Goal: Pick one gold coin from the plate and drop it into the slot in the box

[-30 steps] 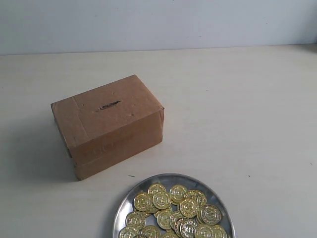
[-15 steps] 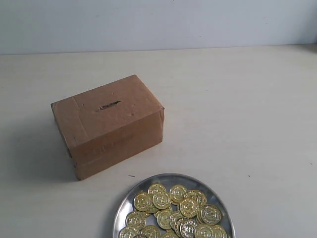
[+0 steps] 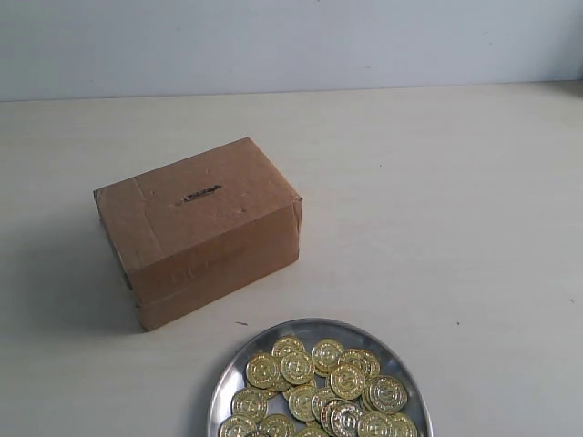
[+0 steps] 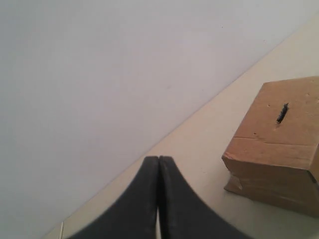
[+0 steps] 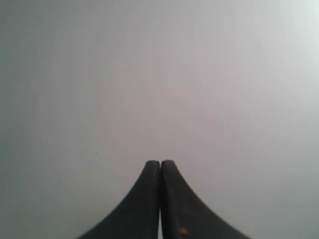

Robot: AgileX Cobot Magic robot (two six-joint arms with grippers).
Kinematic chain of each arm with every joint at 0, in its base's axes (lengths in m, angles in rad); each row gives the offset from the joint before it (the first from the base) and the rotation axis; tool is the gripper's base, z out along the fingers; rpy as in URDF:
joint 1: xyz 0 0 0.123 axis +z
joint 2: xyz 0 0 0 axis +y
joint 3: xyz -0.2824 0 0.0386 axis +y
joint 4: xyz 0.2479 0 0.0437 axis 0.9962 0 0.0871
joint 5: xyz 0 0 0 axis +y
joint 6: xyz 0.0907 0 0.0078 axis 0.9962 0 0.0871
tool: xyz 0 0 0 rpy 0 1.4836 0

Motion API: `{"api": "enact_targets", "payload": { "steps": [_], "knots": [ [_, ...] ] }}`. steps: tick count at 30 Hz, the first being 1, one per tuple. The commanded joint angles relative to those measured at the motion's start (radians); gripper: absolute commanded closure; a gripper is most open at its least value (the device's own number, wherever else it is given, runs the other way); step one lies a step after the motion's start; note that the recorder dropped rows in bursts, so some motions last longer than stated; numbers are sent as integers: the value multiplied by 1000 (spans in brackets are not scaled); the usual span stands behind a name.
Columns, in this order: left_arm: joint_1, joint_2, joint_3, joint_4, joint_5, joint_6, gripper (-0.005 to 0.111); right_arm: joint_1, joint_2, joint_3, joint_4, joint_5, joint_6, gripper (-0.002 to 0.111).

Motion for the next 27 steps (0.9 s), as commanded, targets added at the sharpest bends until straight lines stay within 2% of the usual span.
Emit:
{"api": "enact_targets", "payload": {
  "steps": [1, 4, 7, 9, 12, 14, 18, 20, 27],
  "knots": [
    [6, -3, 35, 3, -3, 1, 107, -4, -2, 15, 11, -12, 3, 108],
    [13, -3, 66, 27, -10, 1, 107, -4, -2, 73, 128, -107, 3, 108],
    [13, -3, 119, 155, -96, 1, 107, -4, -2, 208, 131, -197, 3, 108],
    [13, -3, 185, 209, -252, 1, 107, -4, -2, 304, 158, -206, 3, 108],
    [13, -3, 333, 313, -621, 1, 107, -4, -2, 457, 161, -209, 3, 108],
    [13, -3, 400, 364, -726, 1, 107, -4, -2, 537, 161, -205, 3, 108],
    [13, -3, 434, 374, -719, 1, 107, -4, -2, 587, 161, -203, 3, 108],
    [13, -3, 434, 374, -647, 1, 107, -4, -2, 587, 161, -147, 3, 108],
    [13, -3, 434, 401, -643, 1, 107, -4, -2, 587, 152, -153, 2, 108]
  ]
}}
